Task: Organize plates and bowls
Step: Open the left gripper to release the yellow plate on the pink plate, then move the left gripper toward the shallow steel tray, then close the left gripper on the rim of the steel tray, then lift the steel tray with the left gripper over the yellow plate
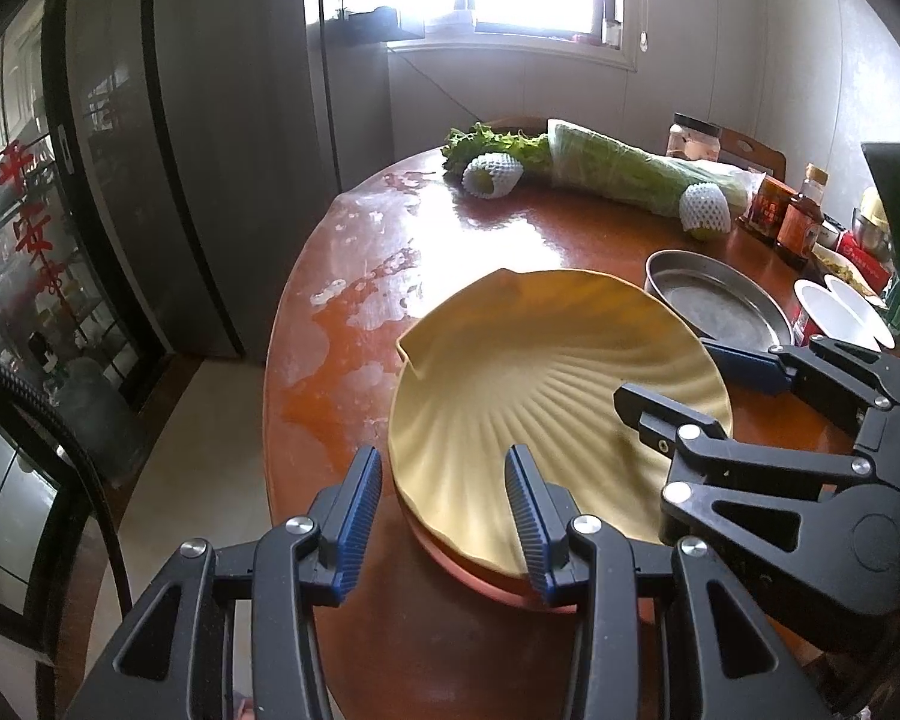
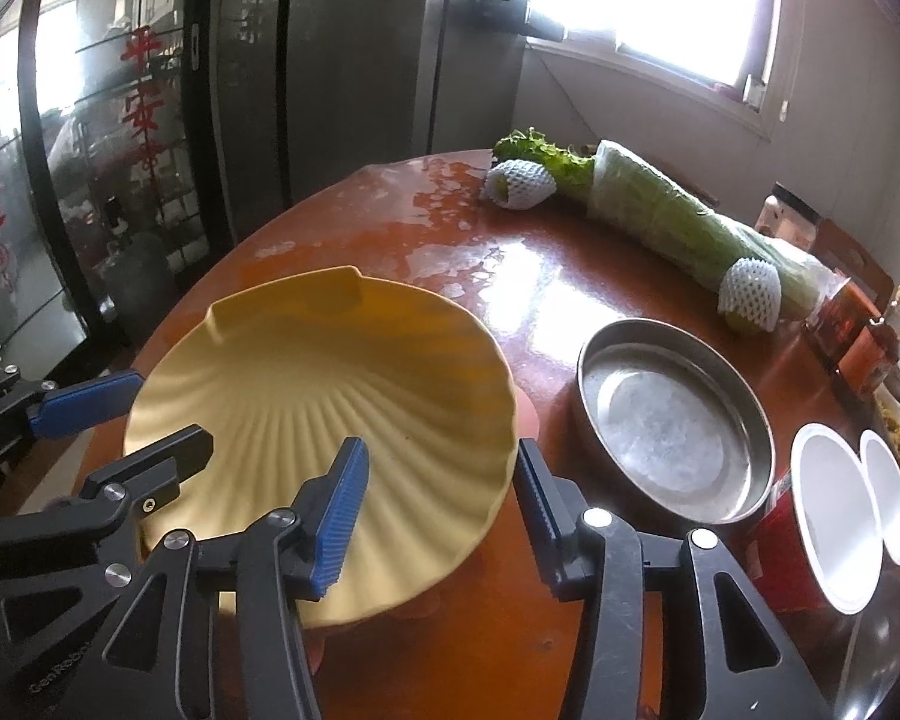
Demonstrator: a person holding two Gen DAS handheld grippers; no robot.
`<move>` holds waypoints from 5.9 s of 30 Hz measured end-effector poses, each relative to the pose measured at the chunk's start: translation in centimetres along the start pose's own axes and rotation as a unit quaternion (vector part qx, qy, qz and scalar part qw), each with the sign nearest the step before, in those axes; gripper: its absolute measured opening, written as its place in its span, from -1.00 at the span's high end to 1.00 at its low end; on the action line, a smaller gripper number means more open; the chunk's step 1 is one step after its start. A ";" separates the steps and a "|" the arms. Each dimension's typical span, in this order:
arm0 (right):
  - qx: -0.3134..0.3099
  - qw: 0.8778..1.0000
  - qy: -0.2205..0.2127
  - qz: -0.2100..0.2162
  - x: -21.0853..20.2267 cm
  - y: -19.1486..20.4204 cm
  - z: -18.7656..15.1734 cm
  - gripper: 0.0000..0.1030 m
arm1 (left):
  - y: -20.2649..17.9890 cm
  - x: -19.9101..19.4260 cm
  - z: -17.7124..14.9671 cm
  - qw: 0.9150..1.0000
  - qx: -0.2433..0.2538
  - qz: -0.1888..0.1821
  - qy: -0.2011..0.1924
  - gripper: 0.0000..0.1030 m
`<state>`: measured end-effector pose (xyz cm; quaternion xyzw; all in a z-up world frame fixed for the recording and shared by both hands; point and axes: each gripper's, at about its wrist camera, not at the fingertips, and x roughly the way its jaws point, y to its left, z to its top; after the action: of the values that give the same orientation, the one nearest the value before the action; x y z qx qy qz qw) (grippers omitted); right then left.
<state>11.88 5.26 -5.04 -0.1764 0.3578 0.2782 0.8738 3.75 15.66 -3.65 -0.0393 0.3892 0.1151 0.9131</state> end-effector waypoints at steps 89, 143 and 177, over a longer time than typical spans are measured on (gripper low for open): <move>0.265 0.962 -0.069 0.019 -7.0 -10.5 -4.7 -0.43 | -12.2 3.2 13.7 0.973 0.202 -0.104 0.036 -0.16; 0.306 0.951 0.007 -0.034 2.9 -11.2 -0.2 -0.02 | -9.3 15.5 14.2 0.957 0.203 -0.123 0.165 0.74; 0.258 0.961 -0.086 -0.047 -5.3 -8.3 3.5 0.15 | -5.1 3.2 16.6 0.979 0.135 -0.148 0.042 0.74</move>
<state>15.71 -1.34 2.08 0.0631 0.3322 0.1487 0.9293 18.77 13.92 5.46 0.0219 0.4285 -0.0769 0.9000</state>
